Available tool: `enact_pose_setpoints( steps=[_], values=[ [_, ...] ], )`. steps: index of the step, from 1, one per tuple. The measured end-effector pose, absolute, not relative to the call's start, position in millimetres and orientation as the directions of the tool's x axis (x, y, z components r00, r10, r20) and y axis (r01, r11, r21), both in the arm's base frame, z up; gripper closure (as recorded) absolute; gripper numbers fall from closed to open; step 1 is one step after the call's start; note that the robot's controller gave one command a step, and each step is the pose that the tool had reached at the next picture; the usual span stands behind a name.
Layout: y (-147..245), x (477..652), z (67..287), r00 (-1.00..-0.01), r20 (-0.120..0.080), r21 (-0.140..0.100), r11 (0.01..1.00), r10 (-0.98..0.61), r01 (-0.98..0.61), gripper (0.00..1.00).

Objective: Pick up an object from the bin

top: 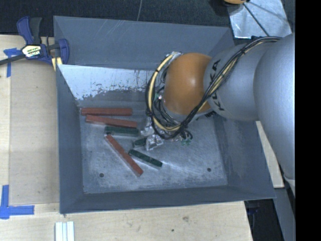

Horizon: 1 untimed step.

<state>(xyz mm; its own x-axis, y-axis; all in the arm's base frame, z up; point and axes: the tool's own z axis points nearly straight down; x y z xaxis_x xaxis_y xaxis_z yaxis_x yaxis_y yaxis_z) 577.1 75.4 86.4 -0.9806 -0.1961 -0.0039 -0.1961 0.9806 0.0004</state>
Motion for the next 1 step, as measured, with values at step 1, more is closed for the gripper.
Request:
enact_pose_setpoints(
  steps=[1],
  values=[
    [66.0, 561.4, 225.7, -0.988, -0.004, 0.000, 0.988, -0.153, -0.153, 1.00]
  ],
)
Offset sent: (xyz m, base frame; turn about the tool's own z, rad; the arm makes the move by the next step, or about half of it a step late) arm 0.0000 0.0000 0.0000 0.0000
